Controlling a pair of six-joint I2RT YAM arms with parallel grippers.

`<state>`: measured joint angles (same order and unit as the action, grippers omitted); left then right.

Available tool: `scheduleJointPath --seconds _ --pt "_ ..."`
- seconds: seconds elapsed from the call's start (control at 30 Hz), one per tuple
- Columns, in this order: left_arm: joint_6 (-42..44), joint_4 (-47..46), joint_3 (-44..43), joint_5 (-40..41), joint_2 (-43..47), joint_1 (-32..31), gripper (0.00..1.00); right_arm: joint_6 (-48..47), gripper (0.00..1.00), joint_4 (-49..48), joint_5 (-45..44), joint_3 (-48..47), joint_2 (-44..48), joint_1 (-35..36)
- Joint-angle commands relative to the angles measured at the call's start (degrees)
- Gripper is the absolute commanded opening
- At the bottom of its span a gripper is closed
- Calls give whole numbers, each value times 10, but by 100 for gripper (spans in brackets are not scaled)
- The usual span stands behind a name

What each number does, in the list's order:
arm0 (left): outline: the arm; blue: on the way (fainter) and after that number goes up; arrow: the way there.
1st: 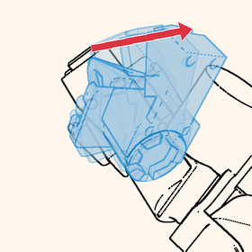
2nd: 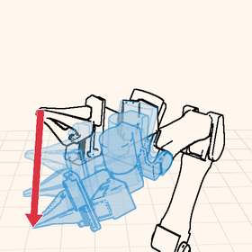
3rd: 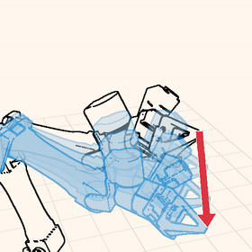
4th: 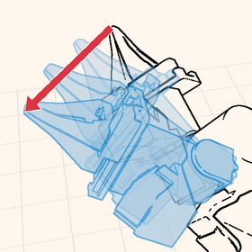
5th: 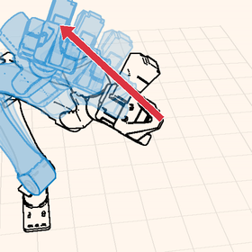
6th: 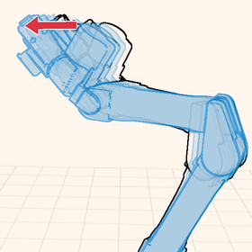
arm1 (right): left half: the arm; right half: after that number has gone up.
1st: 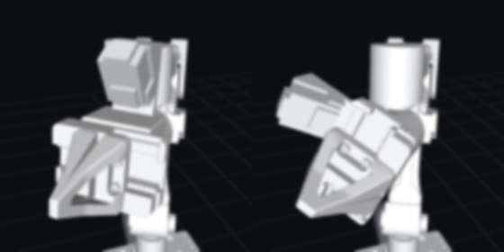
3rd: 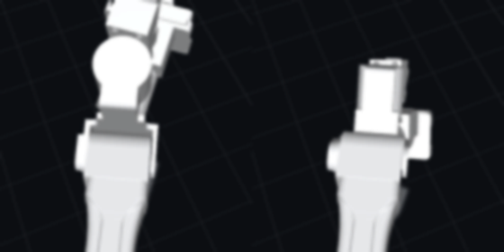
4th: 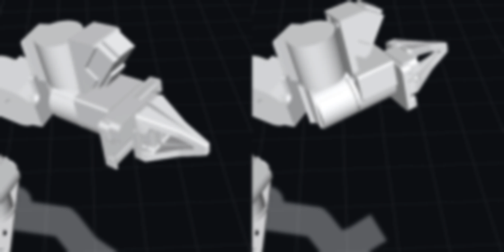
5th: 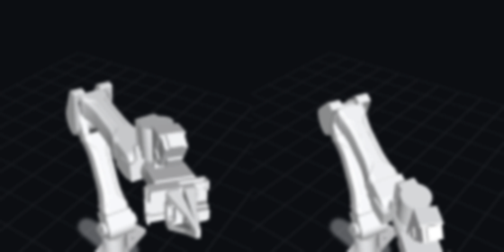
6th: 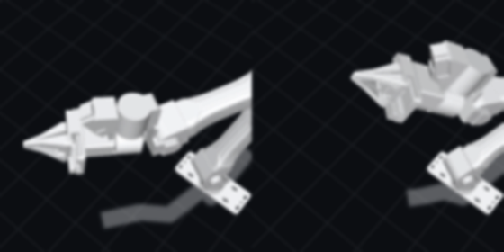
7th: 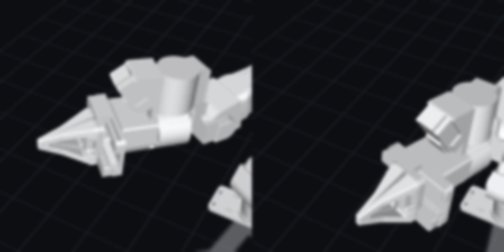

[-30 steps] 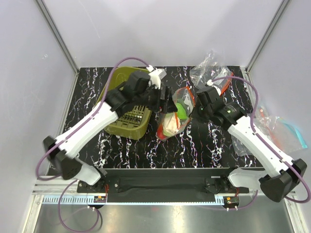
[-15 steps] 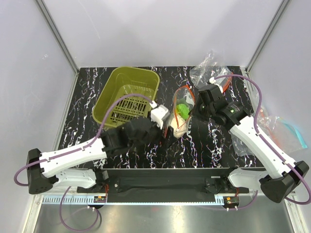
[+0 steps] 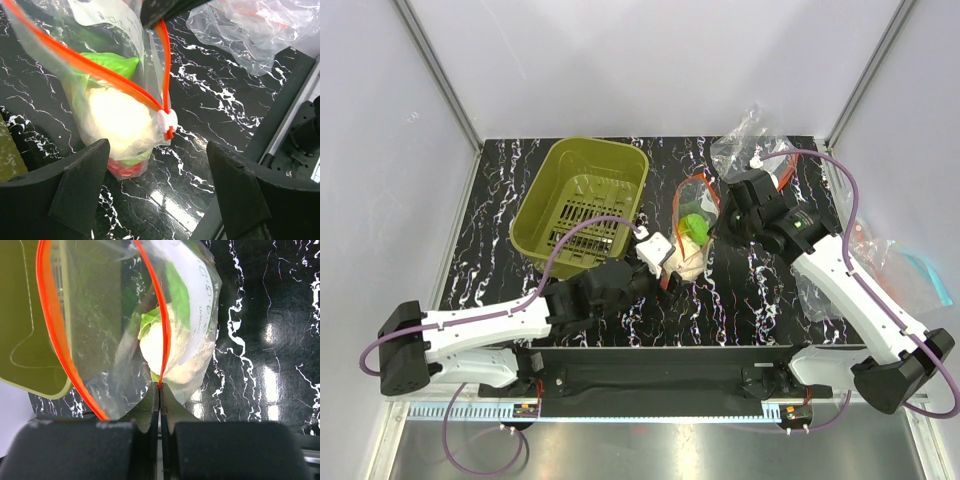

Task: Place the food in the zip-top bag and seal the zipper
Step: Zip the zipper food storage bag at the center of the board.

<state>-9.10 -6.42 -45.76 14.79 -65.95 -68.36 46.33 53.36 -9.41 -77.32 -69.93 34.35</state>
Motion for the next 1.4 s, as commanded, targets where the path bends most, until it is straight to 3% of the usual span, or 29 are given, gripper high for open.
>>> scheduleJointPath --seconds 0.0,0.3,0.57,0.7,0.8,0.9,0.93,1.0,1.13,1.17,1.27,1.37 --pt "15 -94 4 23 -10 -3 83 5 0 10 3 -45 -11 0" --pt "11 -162 27 87 -46 -3 77 10 0 15 3 -49 -13 0" --pt "22 -185 0 80 -114 -4 70 14 0 13 2 -50 -14 0" --pt "12 -224 16 108 -122 -4 49 14 0 12 3 -52 -12 -1" --pt "22 -223 12 109 -123 -5 40 12 0 16 5 -52 -10 0" --pt "44 -215 -4 106 -124 -4 22 10 0 30 6 -52 -6 0" --pt "52 -217 -5 102 -123 -2 10 8 0 38 5 -50 -3 0" --pt "51 -239 13 62 -105 7 0 -2 0 45 -3 -42 8 0" --pt "2 -338 97 -61 -51 65 0 -53 1 58 5 -33 32 0" --pt "-8 -370 111 -89 -32 78 0 -67 17 59 18 -32 37 0" --pt "-12 -344 124 -240 -14 121 0 -141 48 49 46 -20 63 1" --pt "-11 -308 113 -322 -7 148 0 -232 48 25 75 -12 87 0"
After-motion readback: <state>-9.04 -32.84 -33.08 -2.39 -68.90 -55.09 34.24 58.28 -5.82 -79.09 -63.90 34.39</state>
